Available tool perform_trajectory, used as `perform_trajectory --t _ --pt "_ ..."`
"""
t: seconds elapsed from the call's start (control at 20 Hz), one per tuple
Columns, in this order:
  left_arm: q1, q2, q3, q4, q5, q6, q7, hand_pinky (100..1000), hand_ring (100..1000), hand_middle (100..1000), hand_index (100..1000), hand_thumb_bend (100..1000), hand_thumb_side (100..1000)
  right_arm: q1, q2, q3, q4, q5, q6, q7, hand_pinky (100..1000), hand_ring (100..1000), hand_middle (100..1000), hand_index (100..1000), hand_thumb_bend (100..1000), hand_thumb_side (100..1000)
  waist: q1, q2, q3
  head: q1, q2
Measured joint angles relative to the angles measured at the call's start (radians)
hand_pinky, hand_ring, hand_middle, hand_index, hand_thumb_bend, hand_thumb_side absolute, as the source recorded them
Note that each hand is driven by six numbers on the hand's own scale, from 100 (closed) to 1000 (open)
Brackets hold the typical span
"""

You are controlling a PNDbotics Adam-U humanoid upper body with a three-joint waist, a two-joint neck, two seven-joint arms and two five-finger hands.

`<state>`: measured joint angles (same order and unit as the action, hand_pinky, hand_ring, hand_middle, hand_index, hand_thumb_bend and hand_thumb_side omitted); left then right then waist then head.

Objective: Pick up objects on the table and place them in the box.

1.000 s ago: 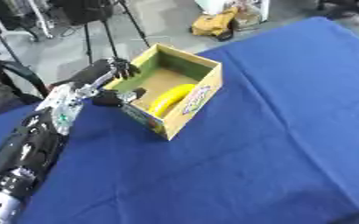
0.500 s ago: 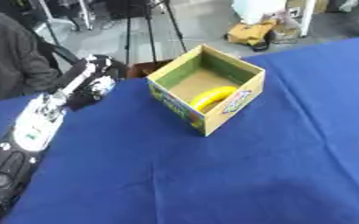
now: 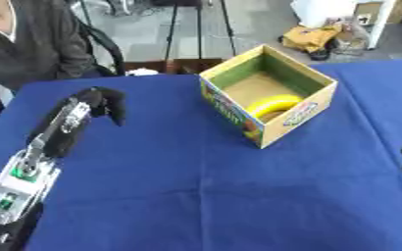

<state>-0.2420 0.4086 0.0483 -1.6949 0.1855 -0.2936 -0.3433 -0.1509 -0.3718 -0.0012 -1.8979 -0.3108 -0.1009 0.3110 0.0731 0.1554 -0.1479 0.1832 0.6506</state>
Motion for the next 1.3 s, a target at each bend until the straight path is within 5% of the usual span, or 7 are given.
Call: perform_trajectory --t 0.7,1.3 --pt "0.038 -0.106 0.023 -0.026 0.068 0.051 -0.066 500 558 533 747 275 1000 0.002 0.015 -0.005 0.000 0.017 -0.007 -0.002 527 656 545 658 100 653 -0.011 0.043 -0.009 -0.006 -0.001" --pt "0.049 -0.128 0.023 -0.026 0.065 0.051 -0.084 500 557 533 746 285 1000 0.000 0.018 -0.004 0.000 0.023 -0.010 0.000 527 655 546 659 100 646 -0.011 0.047 -0.004 -0.006 -0.008"
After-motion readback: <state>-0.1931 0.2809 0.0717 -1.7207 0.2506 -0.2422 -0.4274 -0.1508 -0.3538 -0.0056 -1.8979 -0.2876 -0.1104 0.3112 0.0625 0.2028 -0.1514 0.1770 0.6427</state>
